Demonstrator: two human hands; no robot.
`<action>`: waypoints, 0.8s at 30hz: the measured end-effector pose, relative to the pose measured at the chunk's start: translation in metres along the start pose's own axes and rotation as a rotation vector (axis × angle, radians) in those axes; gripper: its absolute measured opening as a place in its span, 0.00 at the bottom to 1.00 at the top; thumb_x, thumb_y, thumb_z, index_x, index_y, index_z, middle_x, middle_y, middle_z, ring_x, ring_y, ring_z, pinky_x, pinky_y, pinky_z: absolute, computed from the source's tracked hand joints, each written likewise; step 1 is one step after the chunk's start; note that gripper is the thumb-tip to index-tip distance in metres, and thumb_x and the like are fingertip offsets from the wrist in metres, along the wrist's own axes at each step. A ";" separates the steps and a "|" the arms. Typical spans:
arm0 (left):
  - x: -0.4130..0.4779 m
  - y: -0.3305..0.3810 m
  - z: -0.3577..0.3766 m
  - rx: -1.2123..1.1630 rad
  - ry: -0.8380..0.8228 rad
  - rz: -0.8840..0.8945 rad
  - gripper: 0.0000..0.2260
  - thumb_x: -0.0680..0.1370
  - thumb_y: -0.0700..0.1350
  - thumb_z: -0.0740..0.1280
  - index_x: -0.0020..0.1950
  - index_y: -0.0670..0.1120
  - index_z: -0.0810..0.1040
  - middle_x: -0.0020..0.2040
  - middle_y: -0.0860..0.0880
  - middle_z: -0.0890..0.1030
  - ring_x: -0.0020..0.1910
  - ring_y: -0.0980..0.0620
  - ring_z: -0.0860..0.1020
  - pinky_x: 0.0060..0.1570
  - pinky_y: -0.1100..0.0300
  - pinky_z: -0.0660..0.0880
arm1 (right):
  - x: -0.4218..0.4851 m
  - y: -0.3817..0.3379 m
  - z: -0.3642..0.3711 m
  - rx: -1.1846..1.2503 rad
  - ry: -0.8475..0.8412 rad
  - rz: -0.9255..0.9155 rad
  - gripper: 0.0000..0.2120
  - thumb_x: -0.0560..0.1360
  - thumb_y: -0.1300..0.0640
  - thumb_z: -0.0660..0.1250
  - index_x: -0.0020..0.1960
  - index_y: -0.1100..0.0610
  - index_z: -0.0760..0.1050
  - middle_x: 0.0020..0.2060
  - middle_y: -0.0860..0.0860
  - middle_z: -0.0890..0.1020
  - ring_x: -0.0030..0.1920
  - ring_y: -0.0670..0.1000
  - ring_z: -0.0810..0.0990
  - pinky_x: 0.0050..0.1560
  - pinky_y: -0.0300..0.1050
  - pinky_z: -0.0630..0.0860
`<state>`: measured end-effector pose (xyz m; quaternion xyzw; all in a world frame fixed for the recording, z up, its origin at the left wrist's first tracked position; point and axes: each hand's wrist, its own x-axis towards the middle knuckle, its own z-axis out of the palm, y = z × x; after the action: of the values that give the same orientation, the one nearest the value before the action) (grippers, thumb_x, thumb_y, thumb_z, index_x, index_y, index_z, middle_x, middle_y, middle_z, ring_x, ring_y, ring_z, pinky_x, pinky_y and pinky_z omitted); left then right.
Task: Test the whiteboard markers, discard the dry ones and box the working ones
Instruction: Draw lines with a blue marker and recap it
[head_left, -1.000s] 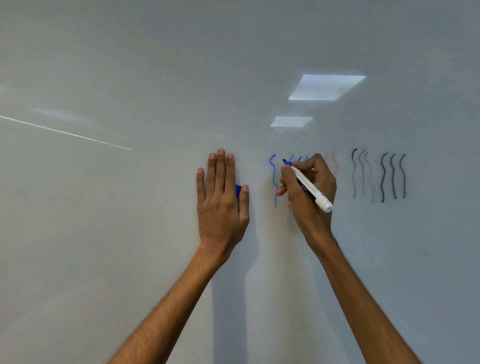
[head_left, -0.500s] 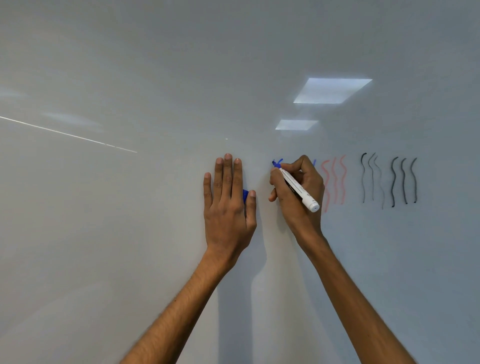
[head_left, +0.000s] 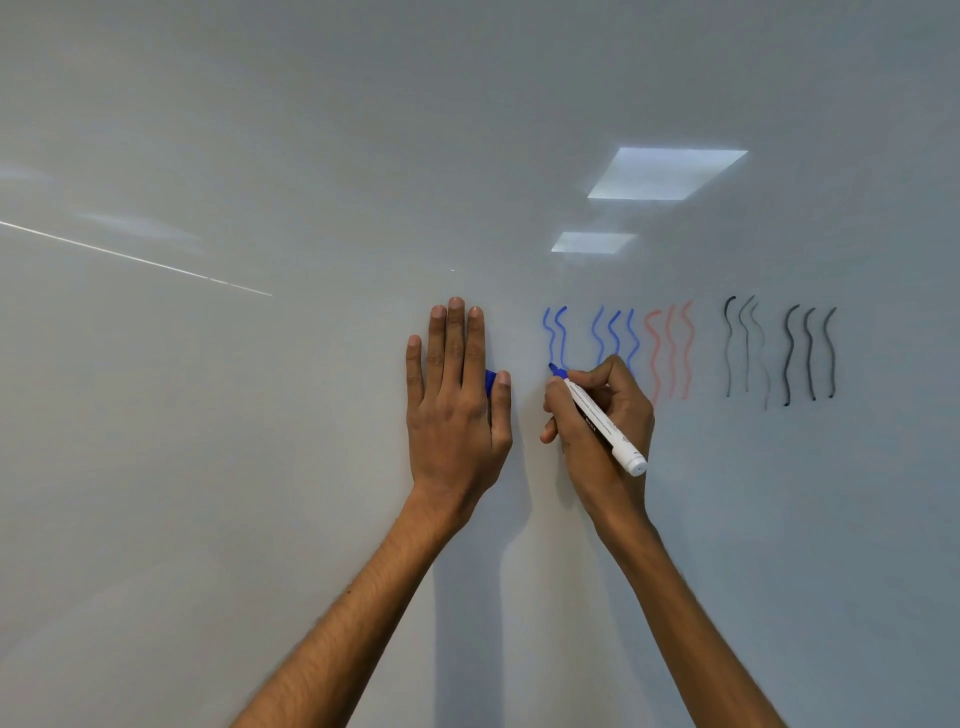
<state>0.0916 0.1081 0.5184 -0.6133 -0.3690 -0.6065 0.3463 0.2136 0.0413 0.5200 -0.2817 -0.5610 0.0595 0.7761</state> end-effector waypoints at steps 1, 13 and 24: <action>0.000 0.000 0.000 0.000 0.002 0.002 0.28 0.83 0.48 0.57 0.79 0.39 0.54 0.80 0.42 0.53 0.80 0.46 0.50 0.77 0.44 0.51 | -0.003 0.001 -0.001 -0.003 -0.006 0.002 0.10 0.75 0.64 0.71 0.40 0.58 0.70 0.35 0.58 0.81 0.28 0.59 0.80 0.30 0.40 0.76; -0.002 0.000 -0.001 -0.013 0.002 0.002 0.27 0.83 0.48 0.55 0.79 0.39 0.55 0.80 0.42 0.54 0.80 0.45 0.51 0.78 0.44 0.50 | -0.029 0.014 -0.016 -0.012 -0.001 0.020 0.13 0.73 0.62 0.71 0.37 0.51 0.70 0.35 0.58 0.80 0.30 0.62 0.78 0.29 0.39 0.76; -0.003 0.000 0.000 -0.008 0.000 -0.003 0.27 0.82 0.47 0.57 0.79 0.39 0.55 0.80 0.42 0.54 0.80 0.46 0.51 0.77 0.43 0.51 | -0.023 0.007 -0.015 0.046 0.041 0.033 0.11 0.75 0.64 0.72 0.39 0.56 0.71 0.36 0.58 0.81 0.27 0.58 0.79 0.29 0.43 0.76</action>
<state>0.0916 0.1076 0.5151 -0.6140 -0.3675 -0.6085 0.3431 0.2201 0.0319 0.4943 -0.2742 -0.5388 0.0794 0.7926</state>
